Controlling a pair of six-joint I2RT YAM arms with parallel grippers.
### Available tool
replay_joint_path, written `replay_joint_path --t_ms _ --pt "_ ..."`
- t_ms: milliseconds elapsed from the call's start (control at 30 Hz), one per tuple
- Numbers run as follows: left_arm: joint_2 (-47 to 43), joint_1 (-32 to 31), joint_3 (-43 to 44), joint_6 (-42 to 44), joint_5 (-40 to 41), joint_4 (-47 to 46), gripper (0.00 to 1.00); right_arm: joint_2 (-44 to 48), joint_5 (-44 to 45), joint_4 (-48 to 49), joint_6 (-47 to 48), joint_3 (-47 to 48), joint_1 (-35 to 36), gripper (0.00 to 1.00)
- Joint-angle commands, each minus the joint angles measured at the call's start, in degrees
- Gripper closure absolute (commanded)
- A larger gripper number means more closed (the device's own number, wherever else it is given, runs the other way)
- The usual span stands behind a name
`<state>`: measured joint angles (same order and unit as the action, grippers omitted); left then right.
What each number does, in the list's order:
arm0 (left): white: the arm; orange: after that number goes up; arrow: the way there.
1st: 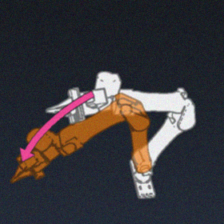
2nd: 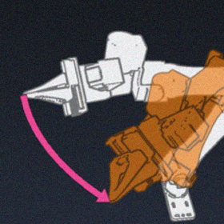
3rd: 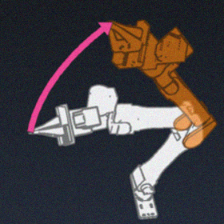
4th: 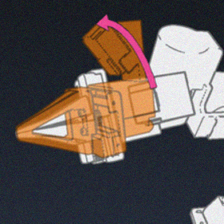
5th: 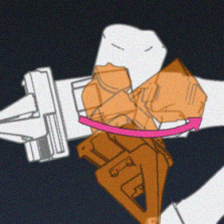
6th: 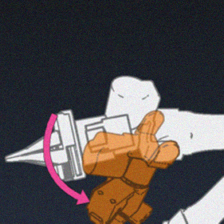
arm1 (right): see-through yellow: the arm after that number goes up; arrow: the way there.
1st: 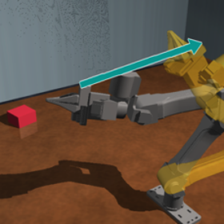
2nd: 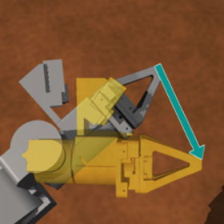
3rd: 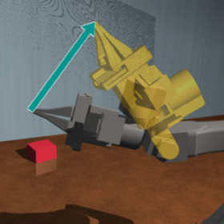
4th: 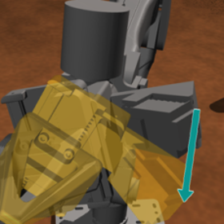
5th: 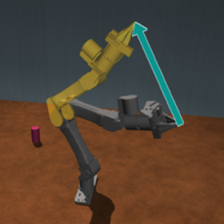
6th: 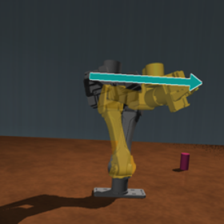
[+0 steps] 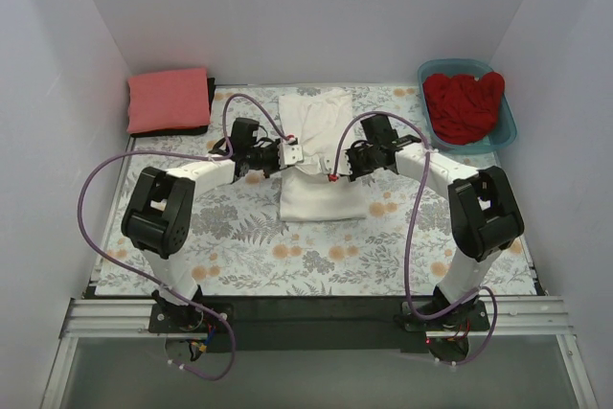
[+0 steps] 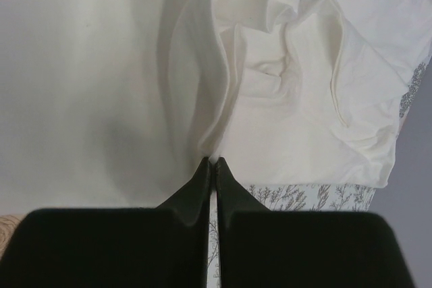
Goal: Fold and stack the t-shirts
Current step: Fold the tshirt
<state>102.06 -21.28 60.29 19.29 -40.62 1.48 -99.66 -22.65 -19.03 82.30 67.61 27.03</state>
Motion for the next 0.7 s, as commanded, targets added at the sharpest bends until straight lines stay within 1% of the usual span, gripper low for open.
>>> replay_joint_path --t_ms 0,233,333,567,600,633,667 --pt "0.42 0.97 2.64 1.71 -2.18 -3.14 1.0 -1.15 -0.81 2.15 1.54 2.79 -0.75 0.99" --pt "2.79 1.41 3.16 2.95 -1.83 -4.9 1.0 -3.35 -0.37 3.56 1.46 3.66 -1.36 0.99" --pt "4.28 1.77 3.78 1.9 -1.13 -7.36 1.0 -4.58 -0.11 3.91 1.28 4.63 -1.62 0.99" --pt "7.54 2.03 5.36 1.54 -0.08 -8.85 1.0 -7.39 1.03 5.05 1.02 6.39 -1.98 0.99" --pt "8.15 2.03 5.36 0.76 0.45 -9.47 0.97 -7.92 1.73 5.05 0.93 6.56 -1.98 0.96" --pt "8.24 2.03 5.36 0.14 0.98 -11.56 0.87 -8.1 2.35 5.14 0.58 6.83 -2.06 0.82" --pt "8.33 2.03 5.36 -1.0 2.29 -12.8 0.79 -8.01 2.96 5.66 -0.64 7.26 -1.98 0.54"
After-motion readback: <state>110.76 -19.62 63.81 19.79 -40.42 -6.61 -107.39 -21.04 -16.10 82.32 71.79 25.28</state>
